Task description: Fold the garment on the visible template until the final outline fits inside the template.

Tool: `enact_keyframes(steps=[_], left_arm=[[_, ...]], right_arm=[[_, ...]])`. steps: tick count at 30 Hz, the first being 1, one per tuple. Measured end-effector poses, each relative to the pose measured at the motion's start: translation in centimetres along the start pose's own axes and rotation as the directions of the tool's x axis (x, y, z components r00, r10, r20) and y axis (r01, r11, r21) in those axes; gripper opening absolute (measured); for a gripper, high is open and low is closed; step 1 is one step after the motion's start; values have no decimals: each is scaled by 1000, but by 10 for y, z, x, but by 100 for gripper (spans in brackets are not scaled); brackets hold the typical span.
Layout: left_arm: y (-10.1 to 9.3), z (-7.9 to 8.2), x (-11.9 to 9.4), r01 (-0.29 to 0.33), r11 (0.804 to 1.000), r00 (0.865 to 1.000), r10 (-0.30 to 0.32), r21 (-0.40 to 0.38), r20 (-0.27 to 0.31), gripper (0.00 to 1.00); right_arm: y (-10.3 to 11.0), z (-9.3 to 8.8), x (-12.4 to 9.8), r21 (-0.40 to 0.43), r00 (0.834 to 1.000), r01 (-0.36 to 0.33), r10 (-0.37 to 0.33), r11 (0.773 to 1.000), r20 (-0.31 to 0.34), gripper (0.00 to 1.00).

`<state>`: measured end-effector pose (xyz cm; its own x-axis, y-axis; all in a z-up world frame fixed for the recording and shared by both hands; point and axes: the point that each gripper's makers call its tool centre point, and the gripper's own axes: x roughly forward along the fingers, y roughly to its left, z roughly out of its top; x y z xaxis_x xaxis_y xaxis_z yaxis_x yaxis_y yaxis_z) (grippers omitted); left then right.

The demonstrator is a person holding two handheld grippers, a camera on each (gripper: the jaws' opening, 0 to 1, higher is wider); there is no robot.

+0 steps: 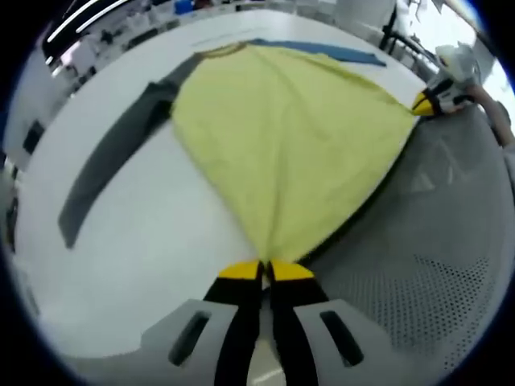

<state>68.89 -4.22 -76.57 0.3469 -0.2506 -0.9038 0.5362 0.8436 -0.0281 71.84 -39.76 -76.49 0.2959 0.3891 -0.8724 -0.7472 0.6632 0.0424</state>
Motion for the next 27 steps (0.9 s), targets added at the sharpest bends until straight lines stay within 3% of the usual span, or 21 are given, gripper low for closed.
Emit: enact_keyframes(steps=[27], left_arm=[[0, -12, 8, -8, 999, 997, 12, 46, -79, 0]], right_arm=[[4, -14, 10, -35, 995, -29, 26, 999, -95, 3]])
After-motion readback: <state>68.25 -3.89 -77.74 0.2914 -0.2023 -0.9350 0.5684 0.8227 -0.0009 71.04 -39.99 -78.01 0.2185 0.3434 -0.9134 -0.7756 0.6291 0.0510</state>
